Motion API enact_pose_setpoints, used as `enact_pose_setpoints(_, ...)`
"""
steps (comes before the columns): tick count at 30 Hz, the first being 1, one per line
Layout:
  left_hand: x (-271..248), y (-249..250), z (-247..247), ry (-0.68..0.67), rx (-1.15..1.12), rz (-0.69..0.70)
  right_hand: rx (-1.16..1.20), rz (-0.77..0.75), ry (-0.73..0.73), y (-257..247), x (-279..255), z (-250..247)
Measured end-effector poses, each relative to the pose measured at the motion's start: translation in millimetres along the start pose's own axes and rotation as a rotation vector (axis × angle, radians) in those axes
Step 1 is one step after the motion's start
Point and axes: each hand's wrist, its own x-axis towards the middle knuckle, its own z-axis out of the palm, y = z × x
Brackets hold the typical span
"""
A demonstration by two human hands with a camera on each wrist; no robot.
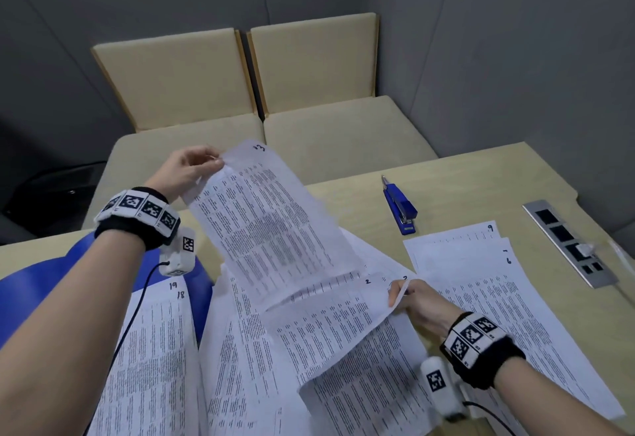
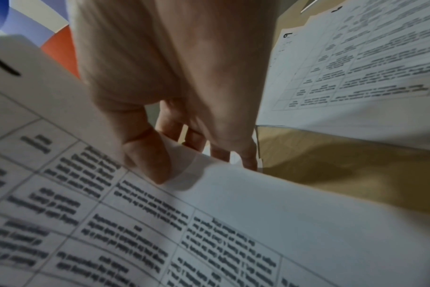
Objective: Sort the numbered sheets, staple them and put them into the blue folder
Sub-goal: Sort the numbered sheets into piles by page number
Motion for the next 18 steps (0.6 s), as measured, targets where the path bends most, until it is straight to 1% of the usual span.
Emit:
enact_pose_setpoints(3,-4,-7,11,-0.138,0.091,-0.063,0.001,0.01,0.018,0,0,1)
enact_pose_setpoints(6,-11,-19,38,-0.288,0.113,-0.137,0.04,0.013,0.043,-1,-1,5)
enact_pose_setpoints(7,-15,-22,49,-0.313,0.12,-0.157,0.052,0.02,0.058,-1,-1,7)
enact_pose_setpoints(10,-31,-32,87,-0.285,0.132,-0.189,0.073,0.041,0.124,-3,0,11)
enact_pose_setpoints(13,-48,-48,119,-0.272,0.102,-0.239,0.029,0.075,0.192,-7,0,17)
enact_pose_setpoints(18,-80,-74,161,-0.316,0.07,-0.338,-0.09,0.092,0.262,-2,1,24)
